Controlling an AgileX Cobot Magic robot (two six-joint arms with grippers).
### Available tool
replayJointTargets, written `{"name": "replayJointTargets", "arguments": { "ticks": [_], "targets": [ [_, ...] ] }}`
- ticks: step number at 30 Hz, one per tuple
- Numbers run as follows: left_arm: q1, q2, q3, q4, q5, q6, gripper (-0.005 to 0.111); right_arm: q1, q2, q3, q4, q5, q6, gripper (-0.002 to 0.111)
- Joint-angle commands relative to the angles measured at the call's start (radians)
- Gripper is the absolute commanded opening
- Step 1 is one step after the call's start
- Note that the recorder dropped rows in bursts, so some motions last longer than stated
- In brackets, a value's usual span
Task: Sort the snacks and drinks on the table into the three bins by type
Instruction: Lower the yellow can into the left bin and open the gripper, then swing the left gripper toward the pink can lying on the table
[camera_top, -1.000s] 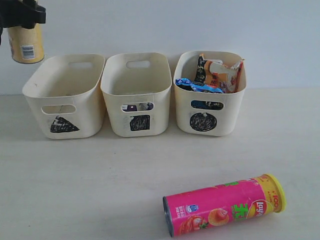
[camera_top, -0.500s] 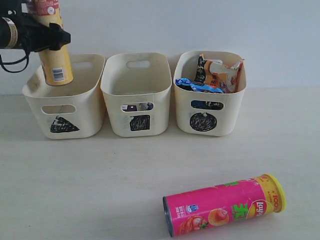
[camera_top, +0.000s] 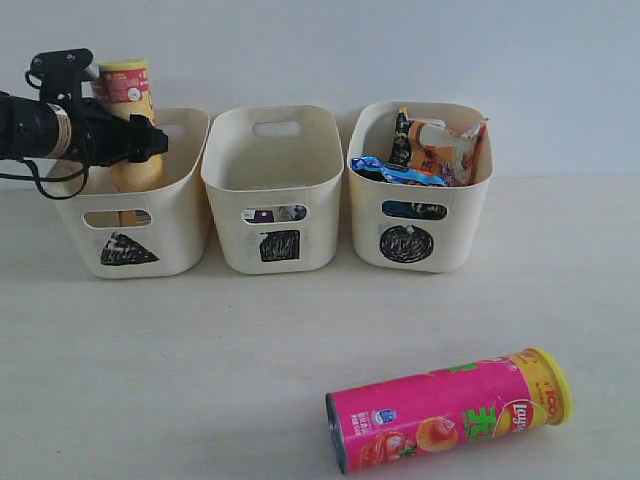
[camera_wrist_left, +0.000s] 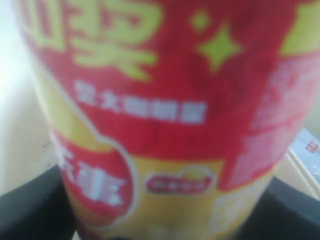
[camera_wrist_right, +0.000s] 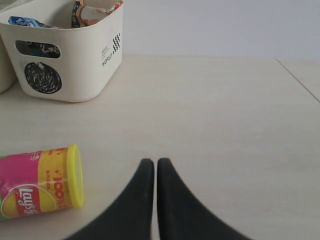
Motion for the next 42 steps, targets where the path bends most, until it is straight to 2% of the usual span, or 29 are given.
{"name": "replayJointTargets", "arguments": {
  "ticks": [1, 6, 7, 8, 20, 29, 31, 33, 35, 38, 39, 42],
  "targets": [
    [-0.009, 0.002, -0.006, -0.006, -0.003, -0.014, 0.031, -0.002, -0.006, 0.005, 0.001, -0.006, -0.007, 0.0],
    [-0.009, 0.002, -0.015, -0.006, 0.008, 0.007, 0.095, -0.002, -0.006, 0.005, 0.001, -0.006, -0.007, 0.0],
    [-0.009, 0.002, -0.016, -0.006, 0.008, 0.02, 0.105, -0.002, -0.006, 0.005, 0.001, -0.006, -0.007, 0.0],
    [-0.009, -0.003, -0.017, -0.006, 0.008, 0.022, 0.11, -0.002, -0.006, 0.005, 0.001, -0.006, -0.007, 0.0],
    [-0.009, -0.117, -0.04, -0.006, 0.021, 0.07, 0.11, -0.002, -0.006, 0.005, 0.001, -0.006, -0.007, 0.0],
    [-0.009, -0.236, -0.04, -0.006, -0.117, 0.07, 0.109, -0.002, -0.006, 0.005, 0.001, -0.006, -0.007, 0.0],
    [-0.007, -0.247, -0.04, -0.006, -0.157, 0.07, 0.104, -0.002, -0.006, 0.005, 0.001, -0.006, -0.007, 0.0],
    [-0.007, -0.253, -0.04, -0.006, -0.18, 0.07, 0.089, -0.002, -0.006, 0.005, 0.001, -0.006, -0.007, 0.0],
    [-0.007, -0.256, -0.04, -0.006, -0.177, 0.074, 0.067, -0.002, -0.006, 0.005, 0.001, -0.006, -0.007, 0.0],
    [-0.007, -0.269, -0.04, -0.006, -0.165, 0.222, 0.012, -0.002, -0.006, 0.005, 0.001, -0.006, -0.007, 0.0],
    [-0.007, -0.275, -0.04, -0.006, -0.146, 0.301, 0.006, -0.002, -0.006, 0.005, 0.001, -0.006, -0.007, 0.0],
    [-0.011, -0.299, -0.04, -0.006, -0.026, 0.436, 0.005, -0.002, -0.006, 0.005, 0.001, -0.006, -0.007, 0.0]
  ]
}}
